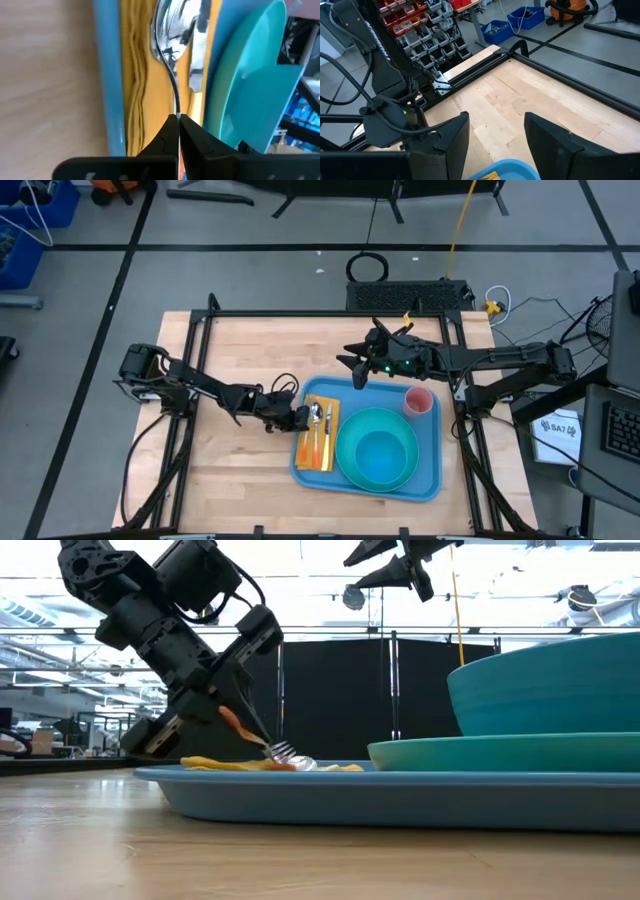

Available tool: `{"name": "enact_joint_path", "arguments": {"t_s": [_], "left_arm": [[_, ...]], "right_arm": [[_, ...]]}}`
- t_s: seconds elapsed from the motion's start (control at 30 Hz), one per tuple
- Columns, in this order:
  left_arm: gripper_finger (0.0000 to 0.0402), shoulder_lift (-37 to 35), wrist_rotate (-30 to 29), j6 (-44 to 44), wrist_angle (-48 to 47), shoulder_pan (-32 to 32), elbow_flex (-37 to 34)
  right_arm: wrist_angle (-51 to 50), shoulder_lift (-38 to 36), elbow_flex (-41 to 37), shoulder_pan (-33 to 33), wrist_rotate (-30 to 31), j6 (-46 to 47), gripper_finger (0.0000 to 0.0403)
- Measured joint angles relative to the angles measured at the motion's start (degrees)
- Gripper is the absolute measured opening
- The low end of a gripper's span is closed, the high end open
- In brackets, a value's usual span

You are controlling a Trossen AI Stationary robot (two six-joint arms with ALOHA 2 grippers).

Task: Set up tray
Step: Put the orange fork on top of the yellow napkin

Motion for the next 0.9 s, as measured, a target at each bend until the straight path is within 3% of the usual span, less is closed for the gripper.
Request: {"name": "enact_joint_path", "arguments": {"t_s": [0.53,0.9], "left_arm": [[0.0004,2.3,2.3,-0.5,-2.4,0.6,0.1],[0.007,2.7,5.7,-4.2,-3.3,0.6,0.1]], "right_arm": [[0.0,0.0,0.0,0.0,0.0,-0.1,0.018],[0.2,0.0,0.0,0.0,-0.1,0.1,0.018]]}}
